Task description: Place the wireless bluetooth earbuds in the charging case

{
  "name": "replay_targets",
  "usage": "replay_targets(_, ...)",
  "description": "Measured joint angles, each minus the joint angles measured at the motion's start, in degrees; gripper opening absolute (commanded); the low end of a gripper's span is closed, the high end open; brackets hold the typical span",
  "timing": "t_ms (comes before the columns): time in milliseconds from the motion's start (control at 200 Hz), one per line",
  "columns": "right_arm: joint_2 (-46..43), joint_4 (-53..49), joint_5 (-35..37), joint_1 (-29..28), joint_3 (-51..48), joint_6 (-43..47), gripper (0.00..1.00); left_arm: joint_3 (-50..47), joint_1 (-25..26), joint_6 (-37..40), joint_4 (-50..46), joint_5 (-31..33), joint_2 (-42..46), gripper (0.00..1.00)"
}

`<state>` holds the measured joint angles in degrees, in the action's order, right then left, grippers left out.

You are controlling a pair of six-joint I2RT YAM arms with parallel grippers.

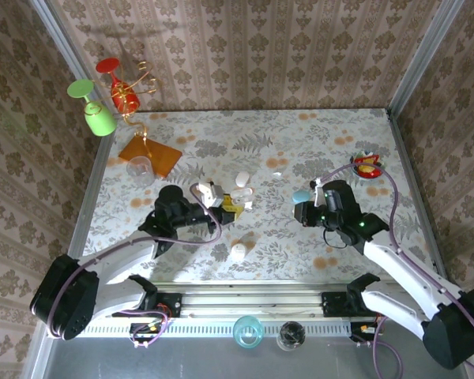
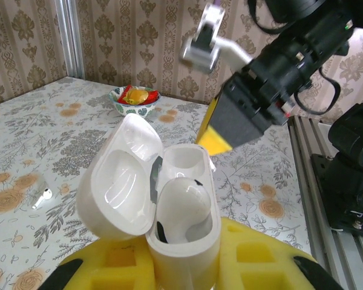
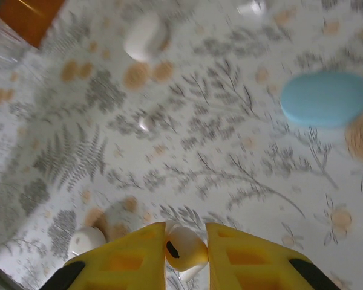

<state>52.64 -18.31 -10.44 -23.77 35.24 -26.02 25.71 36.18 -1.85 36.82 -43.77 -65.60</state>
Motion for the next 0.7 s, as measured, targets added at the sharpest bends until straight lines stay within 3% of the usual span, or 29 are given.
replay_targets(380, -4.2, 4.9, -2.8, -1.7, 8.0, 8.2, 0.21, 4.5, 0.5, 0.1, 0.1, -1.9, -5.9, 0.10)
replay_targets(700, 3.5, 5.4, -5.4, -8.3, 18.2, 14.2, 0.20, 6.3, 0.9, -0.1, 0.9, -4.7, -7.0, 0.10)
